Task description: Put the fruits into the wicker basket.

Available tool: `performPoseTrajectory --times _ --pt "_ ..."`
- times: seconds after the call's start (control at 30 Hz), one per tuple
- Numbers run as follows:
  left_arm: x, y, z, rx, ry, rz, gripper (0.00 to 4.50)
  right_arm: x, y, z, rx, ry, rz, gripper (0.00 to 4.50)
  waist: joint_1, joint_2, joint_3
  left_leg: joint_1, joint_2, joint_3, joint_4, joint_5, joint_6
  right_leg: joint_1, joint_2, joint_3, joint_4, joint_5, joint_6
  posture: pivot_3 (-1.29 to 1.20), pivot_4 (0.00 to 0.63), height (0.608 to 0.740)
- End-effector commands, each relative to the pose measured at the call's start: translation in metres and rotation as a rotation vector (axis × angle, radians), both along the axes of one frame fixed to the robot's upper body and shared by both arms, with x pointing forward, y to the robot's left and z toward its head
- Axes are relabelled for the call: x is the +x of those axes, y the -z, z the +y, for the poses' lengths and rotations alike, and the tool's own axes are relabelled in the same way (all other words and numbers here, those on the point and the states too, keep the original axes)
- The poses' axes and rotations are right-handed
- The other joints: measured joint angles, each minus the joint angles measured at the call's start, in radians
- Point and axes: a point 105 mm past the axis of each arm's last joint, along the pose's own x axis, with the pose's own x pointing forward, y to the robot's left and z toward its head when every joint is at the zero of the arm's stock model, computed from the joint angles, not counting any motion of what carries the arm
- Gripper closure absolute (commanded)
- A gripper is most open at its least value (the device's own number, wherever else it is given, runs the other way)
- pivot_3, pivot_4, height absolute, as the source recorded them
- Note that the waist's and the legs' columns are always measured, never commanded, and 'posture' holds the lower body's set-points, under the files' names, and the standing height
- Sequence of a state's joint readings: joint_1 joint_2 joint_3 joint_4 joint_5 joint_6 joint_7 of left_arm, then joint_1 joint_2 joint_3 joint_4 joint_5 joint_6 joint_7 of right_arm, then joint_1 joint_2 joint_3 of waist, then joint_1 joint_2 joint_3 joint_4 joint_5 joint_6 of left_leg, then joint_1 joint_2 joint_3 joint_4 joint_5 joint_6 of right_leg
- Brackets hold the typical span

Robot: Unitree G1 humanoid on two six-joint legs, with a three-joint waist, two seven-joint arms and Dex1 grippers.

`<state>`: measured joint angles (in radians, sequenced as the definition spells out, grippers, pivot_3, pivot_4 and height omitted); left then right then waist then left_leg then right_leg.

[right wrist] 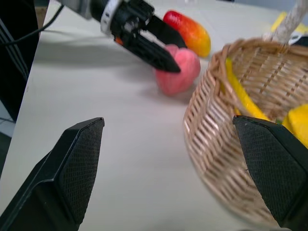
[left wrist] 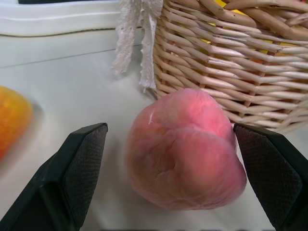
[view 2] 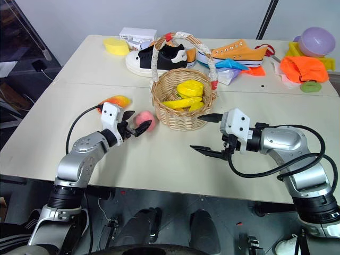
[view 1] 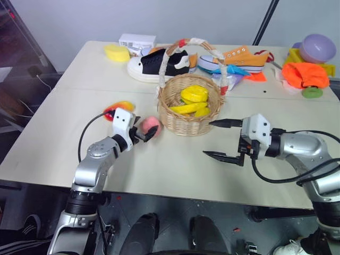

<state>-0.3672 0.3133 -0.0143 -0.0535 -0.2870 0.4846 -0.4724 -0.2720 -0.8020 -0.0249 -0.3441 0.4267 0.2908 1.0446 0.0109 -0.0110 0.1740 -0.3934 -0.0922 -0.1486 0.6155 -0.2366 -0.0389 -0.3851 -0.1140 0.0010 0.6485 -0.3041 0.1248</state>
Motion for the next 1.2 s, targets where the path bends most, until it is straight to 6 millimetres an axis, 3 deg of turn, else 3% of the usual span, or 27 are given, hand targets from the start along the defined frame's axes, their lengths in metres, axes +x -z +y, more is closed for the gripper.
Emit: performPoseTrajectory --times 0.03,0.3,0.43,0.53,0.7,0.83,0.9,1.03,1.2 --pt "0.002 -0.005 -0.007 0.020 0.014 -0.034 0.00 0.003 -0.007 0.003 0.007 -0.006 -0.054 0.02 0.000 0.000 0.000 0.000 0.000 0.000 0.000 0.000 -0.001 0.000 0.000 0.000 0.000 0.000 0.000 0.00 0.150 0.740" --pt "0.002 0.003 -0.006 0.025 0.007 -0.022 0.00 0.005 -0.010 0.003 0.008 -0.006 -0.078 0.02 0.000 0.000 0.000 0.000 0.000 0.001 0.000 0.002 -0.004 0.000 0.000 0.001 0.000 0.000 0.000 0.00 0.150 0.740" --pt "0.001 0.002 -0.008 0.000 0.017 -0.017 1.26 0.007 -0.009 0.004 0.005 -0.004 -0.084 0.00 0.000 0.000 0.000 0.000 0.000 0.001 0.000 0.002 -0.004 -0.001 0.000 0.001 0.000 0.000 0.000 0.00 0.150 0.740" --pt "0.003 -0.001 -0.005 0.028 -0.008 -0.049 1.58 0.007 -0.011 0.005 0.013 -0.006 -0.085 0.00 0.000 0.000 0.000 0.000 0.000 0.002 0.000 0.002 -0.004 -0.001 0.000 0.002 0.000 0.000 0.000 0.00 0.150 0.740" --pt "-0.011 -0.020 0.005 -0.012 0.004 -0.107 1.58 0.009 -0.012 0.003 0.029 0.005 -0.083 0.00 -0.002 0.000 0.000 0.000 0.000 0.004 0.000 0.002 -0.004 -0.002 0.000 0.005 0.001 0.001 0.001 0.00 0.150 0.740" --pt "-0.035 -0.047 0.018 -0.047 0.071 -0.155 1.58 0.008 -0.017 -0.003 0.082 0.033 -0.070 0.00 -0.005 0.000 0.000 0.000 0.001 0.006 0.000 0.002 -0.004 -0.004 0.001 0.008 0.002 0.001 0.001 0.00 0.150 0.740" --pt "-0.038 -0.062 0.021 -0.083 0.079 -0.171 1.58 0.011 -0.018 -0.007 0.100 0.056 -0.070 0.00 -0.002 0.000 0.000 0.000 0.001 0.006 0.000 0.002 -0.003 -0.004 0.001 0.008 0.002 0.001 0.001 0.00 0.150 0.740" --pt "-0.022 -0.097 0.002 -0.151 0.088 -0.239 1.58 0.021 -0.025 -0.014 0.182 0.120 -0.078 0.00 0.005 -0.002 0.000 0.000 0.000 0.006 0.001 -0.001 0.002 -0.002 0.001 0.008 0.001 0.002 0.002 0.00 0.150 0.740" --pt "0.014 -0.114 -0.056 -0.214 0.113 -0.265 1.58 0.037 -0.033 -0.026 0.242 0.207 -0.105 0.00 0.002 -0.002 0.000 -0.001 -0.001 0.008 0.007 0.000 -0.001 -0.001 0.001 0.010 0.000 0.004 0.005 0.00 0.150 0.740"
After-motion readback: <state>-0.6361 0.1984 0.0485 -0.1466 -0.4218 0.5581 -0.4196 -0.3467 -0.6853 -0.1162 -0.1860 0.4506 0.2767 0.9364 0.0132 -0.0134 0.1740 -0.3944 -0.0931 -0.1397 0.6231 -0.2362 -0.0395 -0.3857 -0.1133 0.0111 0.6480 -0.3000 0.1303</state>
